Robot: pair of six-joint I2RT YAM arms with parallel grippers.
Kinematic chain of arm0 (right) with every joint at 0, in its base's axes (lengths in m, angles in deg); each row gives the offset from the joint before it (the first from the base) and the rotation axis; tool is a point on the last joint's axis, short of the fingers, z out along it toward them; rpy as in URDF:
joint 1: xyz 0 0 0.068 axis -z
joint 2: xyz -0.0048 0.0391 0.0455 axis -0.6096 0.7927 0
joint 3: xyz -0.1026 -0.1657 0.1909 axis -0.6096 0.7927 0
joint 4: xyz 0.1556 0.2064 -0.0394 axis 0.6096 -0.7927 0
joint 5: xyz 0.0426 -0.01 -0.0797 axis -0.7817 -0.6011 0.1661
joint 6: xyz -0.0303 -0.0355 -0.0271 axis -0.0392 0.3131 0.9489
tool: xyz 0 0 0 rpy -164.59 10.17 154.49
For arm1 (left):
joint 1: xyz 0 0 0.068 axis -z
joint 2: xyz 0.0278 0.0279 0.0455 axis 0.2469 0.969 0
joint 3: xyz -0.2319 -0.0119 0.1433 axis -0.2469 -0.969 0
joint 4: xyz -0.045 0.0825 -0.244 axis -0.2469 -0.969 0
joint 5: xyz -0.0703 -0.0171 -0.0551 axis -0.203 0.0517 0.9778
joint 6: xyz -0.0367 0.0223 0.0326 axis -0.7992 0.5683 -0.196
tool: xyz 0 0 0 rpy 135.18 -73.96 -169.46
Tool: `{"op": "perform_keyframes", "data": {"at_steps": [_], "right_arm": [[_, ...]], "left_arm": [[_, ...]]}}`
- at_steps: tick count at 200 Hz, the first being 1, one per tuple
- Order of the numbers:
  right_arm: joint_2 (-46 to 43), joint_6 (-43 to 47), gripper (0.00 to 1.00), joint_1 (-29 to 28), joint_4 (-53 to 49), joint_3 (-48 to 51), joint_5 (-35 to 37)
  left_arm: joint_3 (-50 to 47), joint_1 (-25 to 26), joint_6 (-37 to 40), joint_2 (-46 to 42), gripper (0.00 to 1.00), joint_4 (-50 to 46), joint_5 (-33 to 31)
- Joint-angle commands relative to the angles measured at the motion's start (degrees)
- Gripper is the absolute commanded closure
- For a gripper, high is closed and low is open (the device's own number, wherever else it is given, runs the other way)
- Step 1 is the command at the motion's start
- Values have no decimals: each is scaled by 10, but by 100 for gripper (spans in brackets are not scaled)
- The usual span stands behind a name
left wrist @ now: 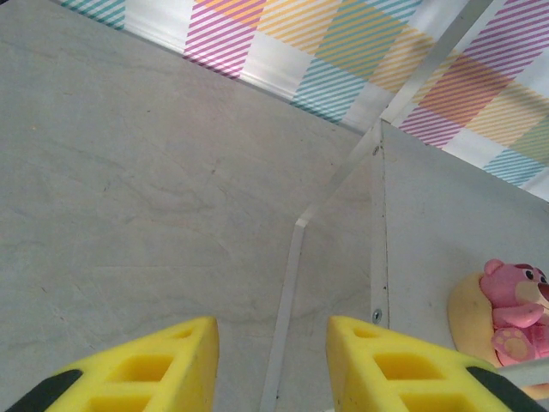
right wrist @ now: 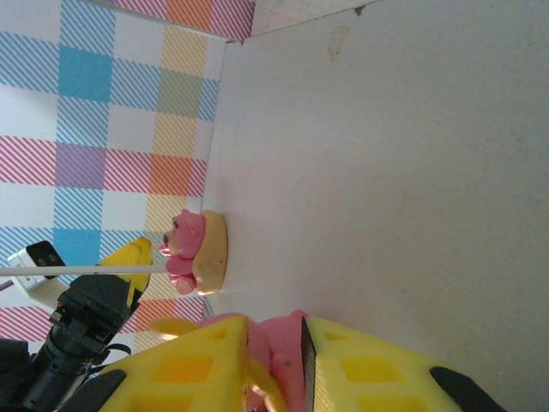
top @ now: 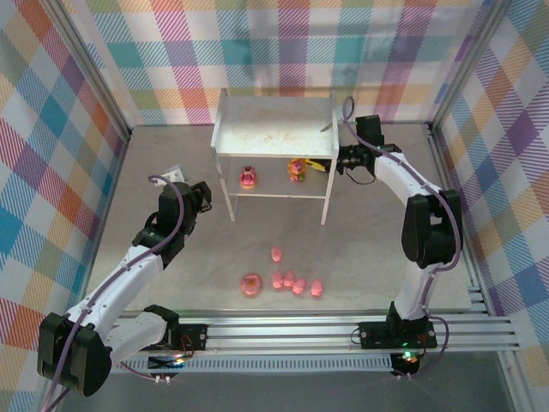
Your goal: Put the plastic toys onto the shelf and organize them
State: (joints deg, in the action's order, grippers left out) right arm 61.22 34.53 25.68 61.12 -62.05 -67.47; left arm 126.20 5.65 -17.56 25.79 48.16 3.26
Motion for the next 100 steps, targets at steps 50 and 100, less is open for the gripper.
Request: {"op": "perform_keyframes", "data": {"at_steps": [50,100], "right_arm": [[-36,32,75,10,-24,11,-13],[-14,-13,64,10,32,8,-16]], "left_arm": [[-4,-8,-2,-9,62,14,2],[-3,-8,-3,-9,62,15,3]]}}
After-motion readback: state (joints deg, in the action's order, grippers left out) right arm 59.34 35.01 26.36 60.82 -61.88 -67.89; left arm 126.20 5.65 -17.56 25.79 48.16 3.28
